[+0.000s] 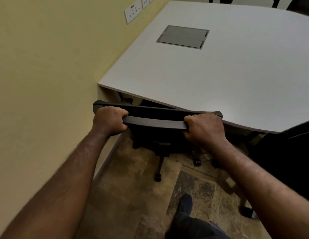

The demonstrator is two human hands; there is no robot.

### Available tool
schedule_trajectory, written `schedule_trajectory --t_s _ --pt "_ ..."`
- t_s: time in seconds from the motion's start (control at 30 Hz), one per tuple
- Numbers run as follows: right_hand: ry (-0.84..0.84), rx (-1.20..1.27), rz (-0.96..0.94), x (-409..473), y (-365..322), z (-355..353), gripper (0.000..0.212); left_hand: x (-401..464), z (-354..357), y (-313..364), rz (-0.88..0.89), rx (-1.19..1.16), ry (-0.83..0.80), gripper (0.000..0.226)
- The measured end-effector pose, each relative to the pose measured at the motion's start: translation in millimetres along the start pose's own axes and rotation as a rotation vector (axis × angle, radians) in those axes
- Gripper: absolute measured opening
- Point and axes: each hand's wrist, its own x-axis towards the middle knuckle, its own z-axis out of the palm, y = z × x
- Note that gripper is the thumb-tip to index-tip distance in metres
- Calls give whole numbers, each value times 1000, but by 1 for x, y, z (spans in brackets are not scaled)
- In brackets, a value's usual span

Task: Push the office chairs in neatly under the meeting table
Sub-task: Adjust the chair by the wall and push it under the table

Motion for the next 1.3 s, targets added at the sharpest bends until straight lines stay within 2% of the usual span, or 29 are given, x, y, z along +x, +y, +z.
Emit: schedule_trajectory --t_s 0.3,0.5,0.87,1.3 --pt "1 36 -1 42 6 15 34 42 13 -24 5 -4 7 16" --pt "-16 -4 43 66 6 18 29 65 17 -38 12 -13 3 21" --pt "-19 24 96 105 -26 34 23 104 23 -92 88 -44 -19 21" --pt "-38 27 161 150 -52 45 26 144 37 -140 137 -68 12 26"
